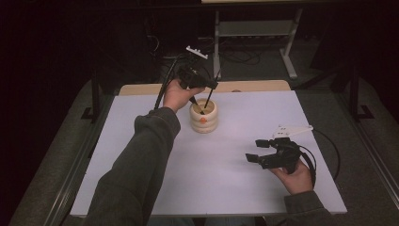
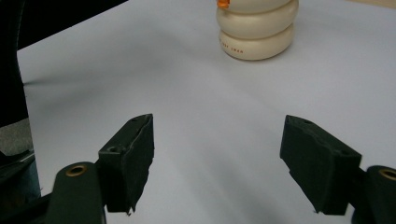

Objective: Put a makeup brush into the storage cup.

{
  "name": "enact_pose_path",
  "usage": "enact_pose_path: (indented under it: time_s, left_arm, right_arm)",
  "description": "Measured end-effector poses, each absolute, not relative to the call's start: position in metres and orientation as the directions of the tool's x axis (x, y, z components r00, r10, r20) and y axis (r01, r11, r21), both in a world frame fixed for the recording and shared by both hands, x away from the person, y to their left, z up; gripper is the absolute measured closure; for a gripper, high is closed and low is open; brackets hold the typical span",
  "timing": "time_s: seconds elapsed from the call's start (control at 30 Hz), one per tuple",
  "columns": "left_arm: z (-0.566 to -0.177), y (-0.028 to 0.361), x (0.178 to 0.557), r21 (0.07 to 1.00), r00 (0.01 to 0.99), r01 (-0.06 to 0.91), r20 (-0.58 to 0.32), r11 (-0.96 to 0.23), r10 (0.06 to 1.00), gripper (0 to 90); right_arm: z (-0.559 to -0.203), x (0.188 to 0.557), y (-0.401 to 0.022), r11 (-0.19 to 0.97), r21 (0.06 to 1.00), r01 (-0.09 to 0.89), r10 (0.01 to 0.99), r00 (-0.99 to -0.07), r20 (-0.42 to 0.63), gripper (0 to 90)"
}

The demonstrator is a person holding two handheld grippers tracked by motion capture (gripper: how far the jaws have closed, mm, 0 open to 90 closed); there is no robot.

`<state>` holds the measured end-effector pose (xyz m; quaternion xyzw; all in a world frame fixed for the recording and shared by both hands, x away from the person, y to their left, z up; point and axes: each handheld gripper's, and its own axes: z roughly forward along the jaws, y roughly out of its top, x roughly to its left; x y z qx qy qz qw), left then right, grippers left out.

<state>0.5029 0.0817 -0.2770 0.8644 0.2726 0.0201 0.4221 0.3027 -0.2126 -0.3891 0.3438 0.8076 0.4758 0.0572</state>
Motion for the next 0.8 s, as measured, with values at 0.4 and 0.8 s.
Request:
enact_pose_path:
  time_s: [0.4,0.8]
  left_arm:
    - [-0.290,0.085,0.508,0.743,0.832,0.476,-0.207,-0.471,0.514,85.3]
    - [-0.303,0.085,0.509,0.739,0.825,0.482,-0.200,-0.471,0.529,85.1]
  right_arm:
    - [-0.389,0.303,-0.214,0.307,0.811,0.498,0.610,-0.757,0.235,24.8]
    - [-0.389,0.302,-0.214,0.306,0.813,0.496,0.610,-0.757,0.232,24.8]
